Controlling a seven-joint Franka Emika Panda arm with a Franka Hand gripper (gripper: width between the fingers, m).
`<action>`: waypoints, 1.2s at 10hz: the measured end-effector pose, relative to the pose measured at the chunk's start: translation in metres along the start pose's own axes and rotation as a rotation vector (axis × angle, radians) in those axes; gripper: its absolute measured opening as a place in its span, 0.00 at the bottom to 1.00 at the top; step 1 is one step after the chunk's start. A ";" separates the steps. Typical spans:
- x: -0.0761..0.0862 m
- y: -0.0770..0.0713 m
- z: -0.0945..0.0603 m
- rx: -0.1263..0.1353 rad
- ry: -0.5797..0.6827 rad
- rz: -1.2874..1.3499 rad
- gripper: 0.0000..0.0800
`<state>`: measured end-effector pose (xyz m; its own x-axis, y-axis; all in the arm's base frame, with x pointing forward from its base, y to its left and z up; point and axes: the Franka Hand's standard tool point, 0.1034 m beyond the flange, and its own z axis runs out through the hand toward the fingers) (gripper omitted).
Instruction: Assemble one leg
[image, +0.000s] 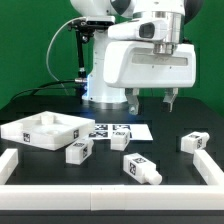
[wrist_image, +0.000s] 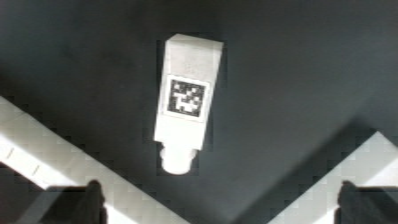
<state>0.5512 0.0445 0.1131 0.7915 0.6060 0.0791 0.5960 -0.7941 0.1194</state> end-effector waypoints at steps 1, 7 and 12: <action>0.000 0.000 0.000 0.000 0.000 0.006 0.81; -0.011 0.009 0.038 0.070 -0.082 0.051 0.81; -0.003 0.017 0.102 0.084 -0.045 0.099 0.81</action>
Offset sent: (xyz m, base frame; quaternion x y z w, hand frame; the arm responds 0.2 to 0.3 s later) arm 0.0000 0.0000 0.0000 0.0000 0.0000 0.0000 1.0000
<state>0.5727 0.0246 0.0142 0.8513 0.5231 0.0415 0.5222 -0.8523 0.0296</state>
